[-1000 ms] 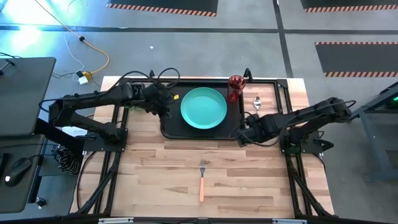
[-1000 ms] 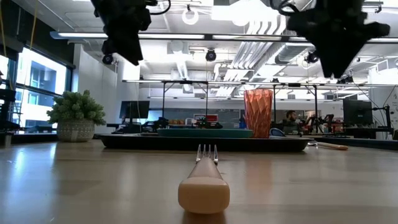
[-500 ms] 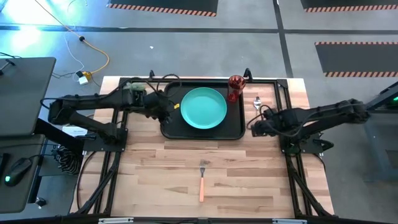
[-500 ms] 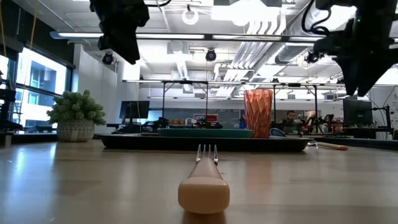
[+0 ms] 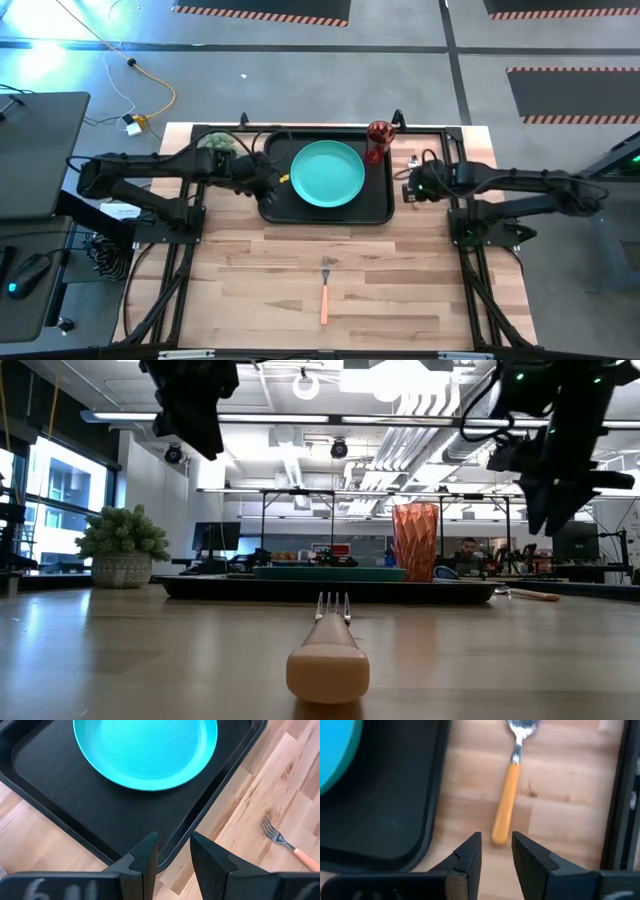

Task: Pick and place plate/cup/fork/spoon on tray
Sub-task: Put the yellow spoon on the black tray to the left of the blue plate

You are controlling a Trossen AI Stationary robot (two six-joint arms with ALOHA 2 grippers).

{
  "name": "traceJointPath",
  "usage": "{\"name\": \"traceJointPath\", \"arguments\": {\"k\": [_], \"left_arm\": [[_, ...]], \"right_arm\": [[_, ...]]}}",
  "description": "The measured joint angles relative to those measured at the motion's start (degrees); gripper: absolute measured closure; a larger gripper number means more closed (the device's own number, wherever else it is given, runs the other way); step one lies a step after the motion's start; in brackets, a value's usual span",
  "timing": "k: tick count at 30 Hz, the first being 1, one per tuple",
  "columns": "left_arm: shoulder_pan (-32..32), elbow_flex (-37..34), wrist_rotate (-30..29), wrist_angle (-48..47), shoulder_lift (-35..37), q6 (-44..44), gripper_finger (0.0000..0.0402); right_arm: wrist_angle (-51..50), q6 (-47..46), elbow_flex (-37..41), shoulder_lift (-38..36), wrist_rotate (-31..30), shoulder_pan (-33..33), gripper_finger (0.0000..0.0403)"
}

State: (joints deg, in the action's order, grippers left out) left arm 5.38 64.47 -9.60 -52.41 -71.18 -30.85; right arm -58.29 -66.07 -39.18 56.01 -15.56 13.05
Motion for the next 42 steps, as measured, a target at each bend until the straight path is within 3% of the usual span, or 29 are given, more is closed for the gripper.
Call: {"name": "traceJointPath", "arguments": {"k": [6,16,22,27,42], "left_arm": [[-0.5,0.0,0.0,0.0,0.0,0.0,0.0296],[-0.5,0.0,-0.2,0.0,0.0,0.0,0.0296],[-0.6,0.0,-0.7,0.0,0.0,0.5,0.0296],[-0.6,0.0,-1.5,0.0,0.0,0.5,0.0296],[-0.6,0.0,-1.5,0.0,0.0,1.0,0.0296]], "right_arm": [[4.6,9.5,0.0,1.6,3.9,8.0,0.0304],[8.0,16.3,0.0,4.0,7.7,15.5,0.0293],[8.2,18.6,0.0,4.1,10.0,17.3,0.0292],[8.2,18.3,0.0,4.8,7.2,18.8,0.0292],[8.4,17.2,0.0,17.4,8.7,18.7,0.0292]]}}
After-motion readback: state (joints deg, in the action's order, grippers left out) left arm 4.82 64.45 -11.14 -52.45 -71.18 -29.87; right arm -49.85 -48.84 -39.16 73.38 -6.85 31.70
